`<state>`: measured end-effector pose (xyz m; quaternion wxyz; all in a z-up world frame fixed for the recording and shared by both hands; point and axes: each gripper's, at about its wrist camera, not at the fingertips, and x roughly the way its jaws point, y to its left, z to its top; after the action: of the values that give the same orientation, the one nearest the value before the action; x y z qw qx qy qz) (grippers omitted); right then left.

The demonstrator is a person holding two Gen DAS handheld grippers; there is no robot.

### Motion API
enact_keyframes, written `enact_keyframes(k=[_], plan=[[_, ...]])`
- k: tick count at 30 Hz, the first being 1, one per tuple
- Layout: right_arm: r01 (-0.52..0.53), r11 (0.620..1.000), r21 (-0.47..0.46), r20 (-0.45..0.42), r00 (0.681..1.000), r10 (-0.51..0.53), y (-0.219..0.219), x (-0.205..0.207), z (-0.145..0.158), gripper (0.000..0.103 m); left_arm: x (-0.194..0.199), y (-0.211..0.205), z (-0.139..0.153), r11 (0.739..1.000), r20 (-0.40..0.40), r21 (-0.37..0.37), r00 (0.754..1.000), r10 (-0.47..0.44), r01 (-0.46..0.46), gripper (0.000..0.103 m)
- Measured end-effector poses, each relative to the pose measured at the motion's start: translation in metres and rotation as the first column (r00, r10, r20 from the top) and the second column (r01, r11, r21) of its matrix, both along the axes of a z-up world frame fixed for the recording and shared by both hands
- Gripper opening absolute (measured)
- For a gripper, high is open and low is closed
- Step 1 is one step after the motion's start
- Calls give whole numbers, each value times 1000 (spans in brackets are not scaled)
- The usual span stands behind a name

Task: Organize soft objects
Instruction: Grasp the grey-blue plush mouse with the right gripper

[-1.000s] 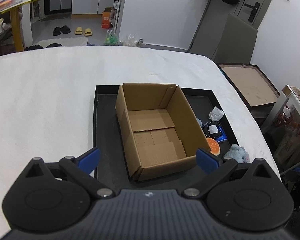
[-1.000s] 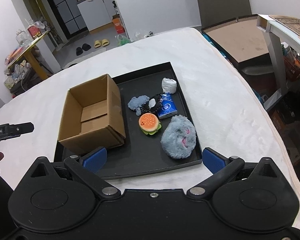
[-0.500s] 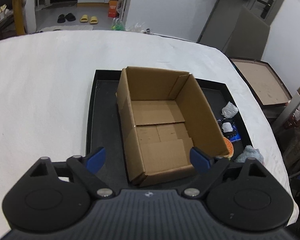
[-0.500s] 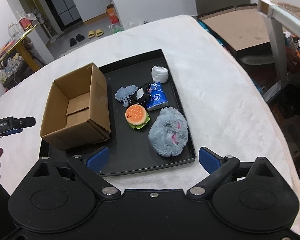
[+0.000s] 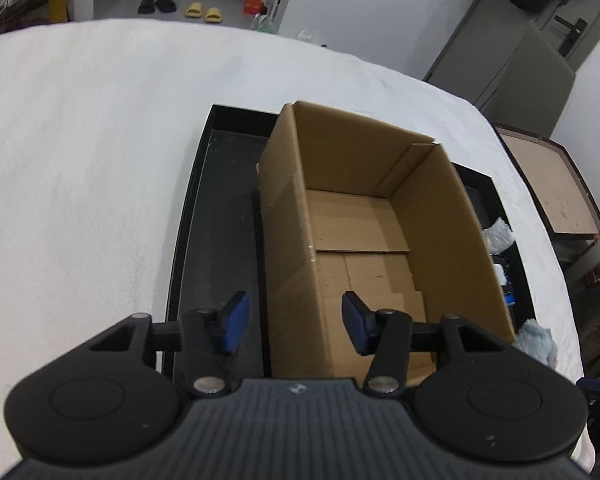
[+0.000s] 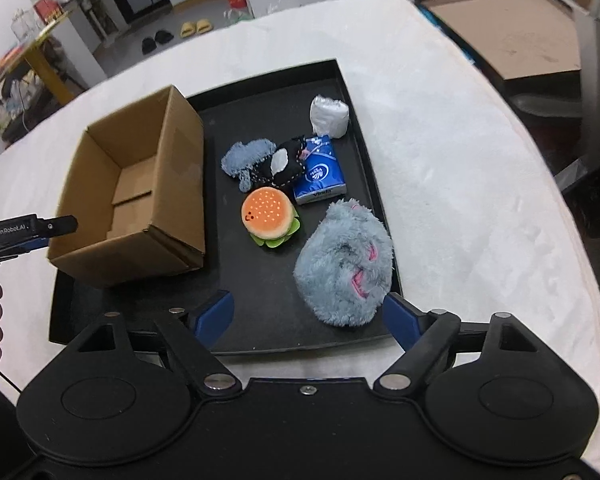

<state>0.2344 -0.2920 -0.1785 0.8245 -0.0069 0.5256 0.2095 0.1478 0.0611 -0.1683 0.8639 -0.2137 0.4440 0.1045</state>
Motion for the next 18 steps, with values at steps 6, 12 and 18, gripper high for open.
enact_keyframes(k=[6,12,18], plan=[[14,998,-67,-51,999,-18,11,23,-26,81,14,11,-15,1000,-39,-25,999,11,-12,45],[36,994,-104,-103,994,-47,13,43,-47,82,25,13,-23,999,-87,-11,995,-41,41,30],[13,993,-117,-117,993,-27,22,56,-56,82,38,10,-31,997,-127,-14,989,-71,70,28]])
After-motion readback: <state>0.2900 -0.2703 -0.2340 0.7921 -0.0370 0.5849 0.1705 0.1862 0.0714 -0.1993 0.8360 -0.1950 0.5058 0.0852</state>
